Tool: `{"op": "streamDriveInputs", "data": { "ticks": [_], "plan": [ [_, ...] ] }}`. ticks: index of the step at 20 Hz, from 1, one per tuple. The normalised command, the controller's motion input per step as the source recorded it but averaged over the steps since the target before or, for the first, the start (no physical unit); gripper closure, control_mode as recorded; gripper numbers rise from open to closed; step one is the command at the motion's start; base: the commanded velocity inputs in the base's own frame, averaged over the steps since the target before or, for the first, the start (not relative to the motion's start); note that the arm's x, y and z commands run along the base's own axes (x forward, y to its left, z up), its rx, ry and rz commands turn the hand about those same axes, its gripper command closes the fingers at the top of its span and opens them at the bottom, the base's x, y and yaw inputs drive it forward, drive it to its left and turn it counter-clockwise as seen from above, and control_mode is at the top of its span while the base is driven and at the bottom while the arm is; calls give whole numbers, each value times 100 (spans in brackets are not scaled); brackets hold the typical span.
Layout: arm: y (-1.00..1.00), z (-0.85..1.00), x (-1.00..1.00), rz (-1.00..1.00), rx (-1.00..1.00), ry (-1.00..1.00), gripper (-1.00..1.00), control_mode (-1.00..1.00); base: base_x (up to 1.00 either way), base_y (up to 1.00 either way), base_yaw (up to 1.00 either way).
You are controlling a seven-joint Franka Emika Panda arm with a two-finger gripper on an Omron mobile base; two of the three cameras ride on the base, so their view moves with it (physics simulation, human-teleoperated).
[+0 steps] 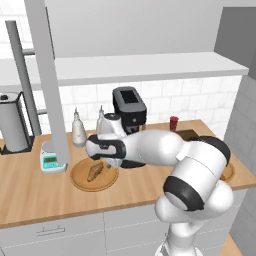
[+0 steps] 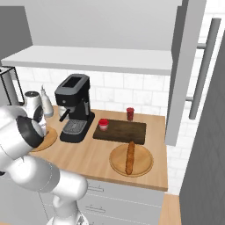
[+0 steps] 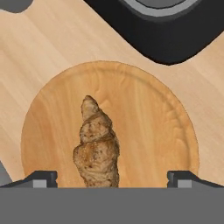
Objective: From the different types of pastries on the counter, select a croissant and place it on the cutting board. Then retrieve a jar of jam from the cabinet and place it alongside the croissant on the cutting board.
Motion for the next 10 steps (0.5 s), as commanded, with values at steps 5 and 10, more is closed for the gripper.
{"op": "streamDriveInputs", "data": {
  "ticks": [5, 10],
  "plan": [
    [10, -8, 0, 0, 0, 1, -100, -100, 0, 0, 0],
    [0, -15, 0, 0, 0, 4, -100, -100, 0, 0, 0]
  ]
}}
